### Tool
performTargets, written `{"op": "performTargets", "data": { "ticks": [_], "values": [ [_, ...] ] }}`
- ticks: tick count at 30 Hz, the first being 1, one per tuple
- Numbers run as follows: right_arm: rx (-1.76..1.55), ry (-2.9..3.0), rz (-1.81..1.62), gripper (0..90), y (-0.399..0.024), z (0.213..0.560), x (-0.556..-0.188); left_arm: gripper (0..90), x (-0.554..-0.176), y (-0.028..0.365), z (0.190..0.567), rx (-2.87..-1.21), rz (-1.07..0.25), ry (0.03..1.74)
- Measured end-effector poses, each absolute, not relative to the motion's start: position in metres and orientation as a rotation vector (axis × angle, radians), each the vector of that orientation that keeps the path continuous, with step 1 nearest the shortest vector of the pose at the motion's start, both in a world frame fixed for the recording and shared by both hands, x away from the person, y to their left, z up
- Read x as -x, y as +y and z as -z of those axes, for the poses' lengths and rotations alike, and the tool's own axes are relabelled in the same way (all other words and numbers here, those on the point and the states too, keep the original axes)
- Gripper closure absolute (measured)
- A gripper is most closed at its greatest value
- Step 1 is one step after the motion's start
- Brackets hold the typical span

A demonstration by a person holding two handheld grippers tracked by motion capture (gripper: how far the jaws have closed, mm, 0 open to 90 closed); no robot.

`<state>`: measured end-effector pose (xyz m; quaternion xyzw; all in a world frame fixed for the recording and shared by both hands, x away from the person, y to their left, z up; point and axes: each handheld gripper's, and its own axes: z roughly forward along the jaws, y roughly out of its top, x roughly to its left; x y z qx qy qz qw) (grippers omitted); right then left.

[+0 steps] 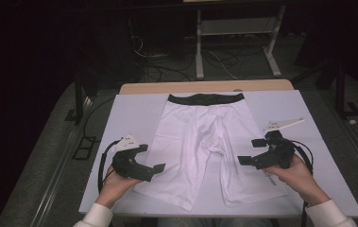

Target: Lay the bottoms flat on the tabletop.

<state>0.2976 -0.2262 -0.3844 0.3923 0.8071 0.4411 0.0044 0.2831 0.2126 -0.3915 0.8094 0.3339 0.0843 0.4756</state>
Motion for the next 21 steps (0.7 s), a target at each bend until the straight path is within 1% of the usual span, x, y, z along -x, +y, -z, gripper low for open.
{"op": "performTargets", "data": {
  "ticks": [9,15,21],
  "values": [
    [-1.298,2.454,-1.394,0.0,-0.245,0.394,-0.293,0.0,-0.282,0.225,0.406,-1.902,-0.222,0.854],
    [-1.304,2.402,-1.424,0.0,-0.256,0.404,-0.286,0.0,-0.276,0.232,0.415,-1.857,-0.272,0.857],
    [-1.302,2.338,-1.47,0.0,-0.268,0.415,-0.276,0.0,-0.271,0.237,0.422,-1.856,-0.29,0.866]
  ]
}}
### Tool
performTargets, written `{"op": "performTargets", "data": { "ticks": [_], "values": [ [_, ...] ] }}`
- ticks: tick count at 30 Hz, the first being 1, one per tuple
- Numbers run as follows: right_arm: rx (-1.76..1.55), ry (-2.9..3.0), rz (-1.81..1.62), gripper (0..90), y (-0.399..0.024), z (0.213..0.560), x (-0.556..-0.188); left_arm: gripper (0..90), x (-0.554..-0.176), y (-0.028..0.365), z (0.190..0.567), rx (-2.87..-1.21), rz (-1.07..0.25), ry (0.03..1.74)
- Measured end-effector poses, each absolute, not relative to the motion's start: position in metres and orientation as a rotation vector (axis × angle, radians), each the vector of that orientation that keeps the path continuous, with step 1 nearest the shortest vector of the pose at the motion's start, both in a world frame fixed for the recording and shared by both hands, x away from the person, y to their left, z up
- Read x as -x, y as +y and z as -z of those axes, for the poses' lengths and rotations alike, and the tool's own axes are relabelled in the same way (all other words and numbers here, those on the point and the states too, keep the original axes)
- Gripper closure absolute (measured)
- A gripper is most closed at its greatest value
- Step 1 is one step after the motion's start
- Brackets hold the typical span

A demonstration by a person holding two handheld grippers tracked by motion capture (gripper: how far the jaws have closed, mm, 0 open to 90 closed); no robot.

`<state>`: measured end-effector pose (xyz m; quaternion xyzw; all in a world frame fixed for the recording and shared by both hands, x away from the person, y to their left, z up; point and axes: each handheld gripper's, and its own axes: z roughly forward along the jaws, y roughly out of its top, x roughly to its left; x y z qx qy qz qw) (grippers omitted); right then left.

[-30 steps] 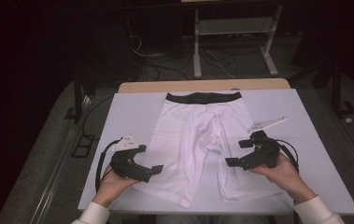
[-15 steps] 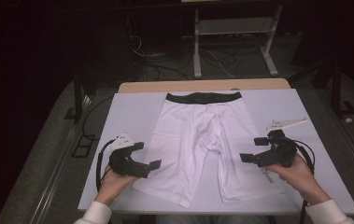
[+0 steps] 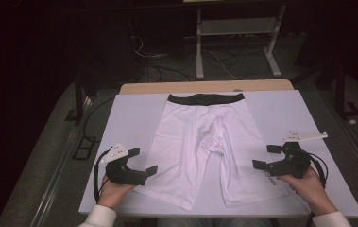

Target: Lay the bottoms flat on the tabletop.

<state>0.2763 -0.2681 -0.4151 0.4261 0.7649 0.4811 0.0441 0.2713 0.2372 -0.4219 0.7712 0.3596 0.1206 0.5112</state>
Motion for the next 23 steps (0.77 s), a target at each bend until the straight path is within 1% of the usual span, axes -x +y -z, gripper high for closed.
{"op": "performTargets", "data": {
  "ticks": [8,16,23],
  "values": [
    [-1.268,2.264,-1.489,0.0,-0.28,0.427,-0.262,0.0,-0.274,0.244,0.427,-1.858,-0.312,0.89],
    [-1.236,2.225,-1.428,0.0,-0.293,0.439,-0.251,0.0,-0.275,0.246,0.428,-1.867,-0.315,0.885],
    [-1.234,2.206,-1.426,0.0,-0.301,0.44,-0.248,0.0,-0.275,0.247,0.428,-1.873,-0.321,0.885]
  ]
}}
